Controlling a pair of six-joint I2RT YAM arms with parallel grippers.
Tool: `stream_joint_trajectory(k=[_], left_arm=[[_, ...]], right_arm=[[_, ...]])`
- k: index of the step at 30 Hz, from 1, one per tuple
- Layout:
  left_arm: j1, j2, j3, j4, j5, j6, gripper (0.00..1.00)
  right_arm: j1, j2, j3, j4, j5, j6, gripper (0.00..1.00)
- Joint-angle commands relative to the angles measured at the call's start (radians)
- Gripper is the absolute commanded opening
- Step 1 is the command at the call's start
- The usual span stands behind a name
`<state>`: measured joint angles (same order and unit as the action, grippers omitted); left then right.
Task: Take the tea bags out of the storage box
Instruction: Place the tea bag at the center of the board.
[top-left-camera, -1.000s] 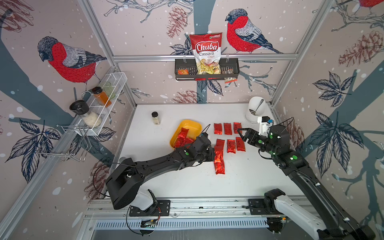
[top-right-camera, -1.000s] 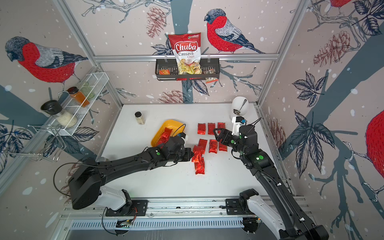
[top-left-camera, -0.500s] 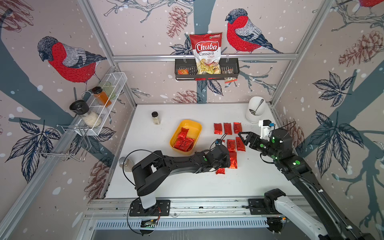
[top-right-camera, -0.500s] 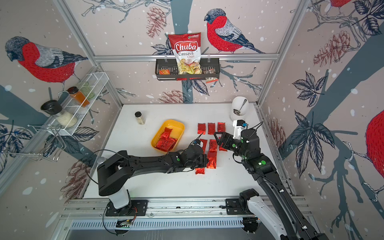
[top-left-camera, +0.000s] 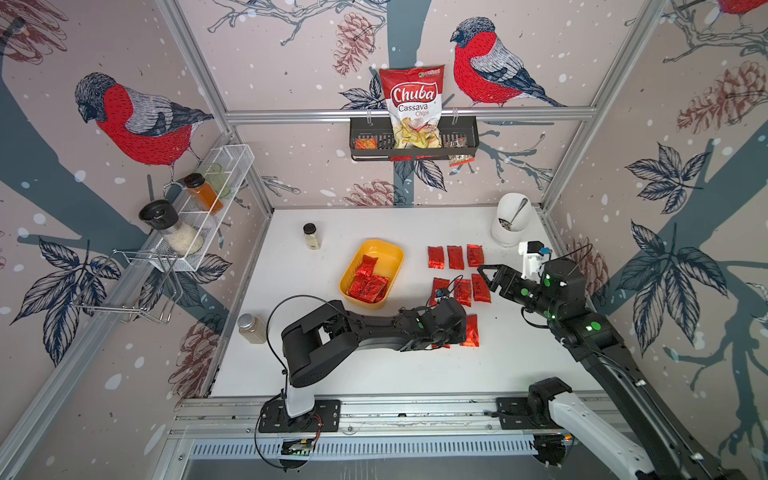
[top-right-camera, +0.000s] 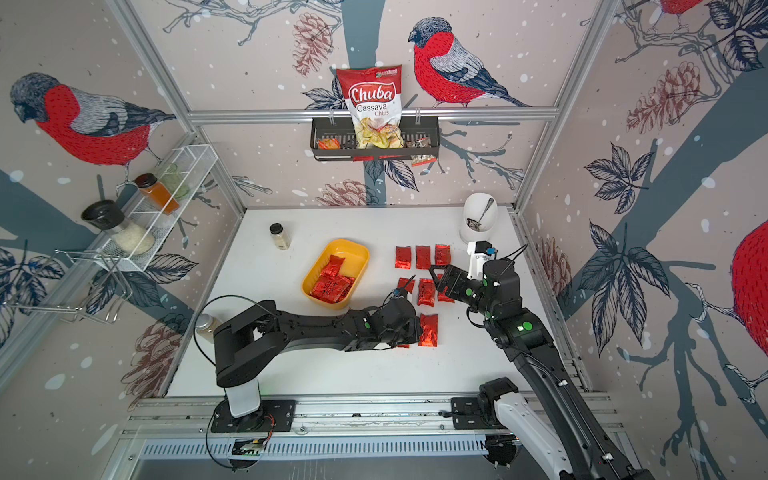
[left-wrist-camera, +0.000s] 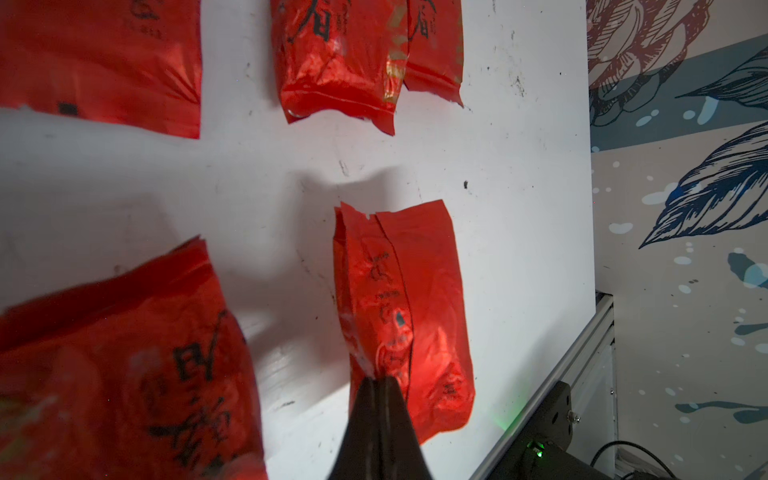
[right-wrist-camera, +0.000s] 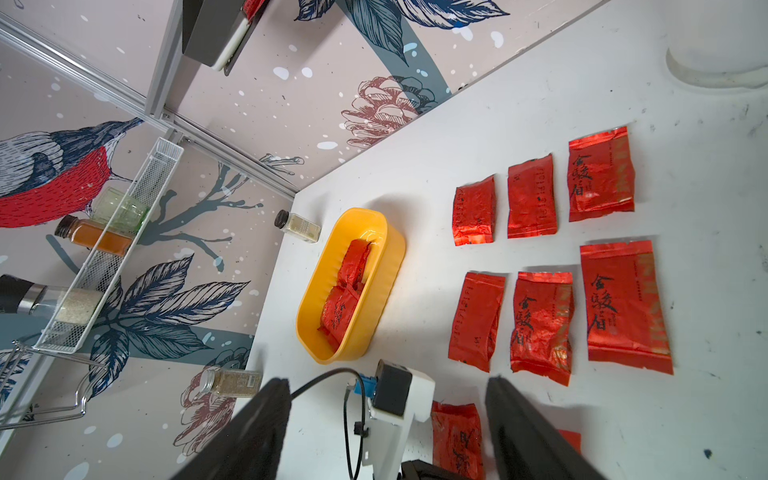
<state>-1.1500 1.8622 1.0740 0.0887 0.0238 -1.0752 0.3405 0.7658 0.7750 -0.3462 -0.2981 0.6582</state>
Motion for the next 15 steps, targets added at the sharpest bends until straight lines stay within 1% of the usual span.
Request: stream_joint_trajectory(k=[1,2,5,9,11,13,15], left_arm=[[-0.005,-0.007,0.011,0.02,0.001,0.005,0.32],[-0.005,-0.018,0.014,0.015,-0.003,0.012,0.36],[-0.007,-0.057,0.021,-0.018,-0.035,0.031,0.39],[-0.007,-0.134,0.024,-0.061,-0.09,0.069,0.4],[-0.002,-0.185,0.043,-0.11,-0.136,0.11,0.4],[0.016,-0.227,0.066,-0.17,-0.17,0.155,0.41],[0.054,-0.27,0.075,-0.213,-0.183,0.199,0.42]], right_arm=[[-0.003,0.002,0.004,0.02,-0.011,0.001,0.79],[-0.004,0.004,0.007,0.019,-0.011,0.001,0.79],[-0.006,0.014,0.016,0.02,-0.012,-0.002,0.8],[-0.006,0.038,0.028,0.034,-0.013,-0.003,0.8],[-0.007,0.061,0.035,0.05,-0.019,0.0,0.8],[-0.007,0.084,0.039,0.072,-0.025,0.006,0.8],[-0.006,0.112,0.042,0.104,-0.035,0.018,0.79]])
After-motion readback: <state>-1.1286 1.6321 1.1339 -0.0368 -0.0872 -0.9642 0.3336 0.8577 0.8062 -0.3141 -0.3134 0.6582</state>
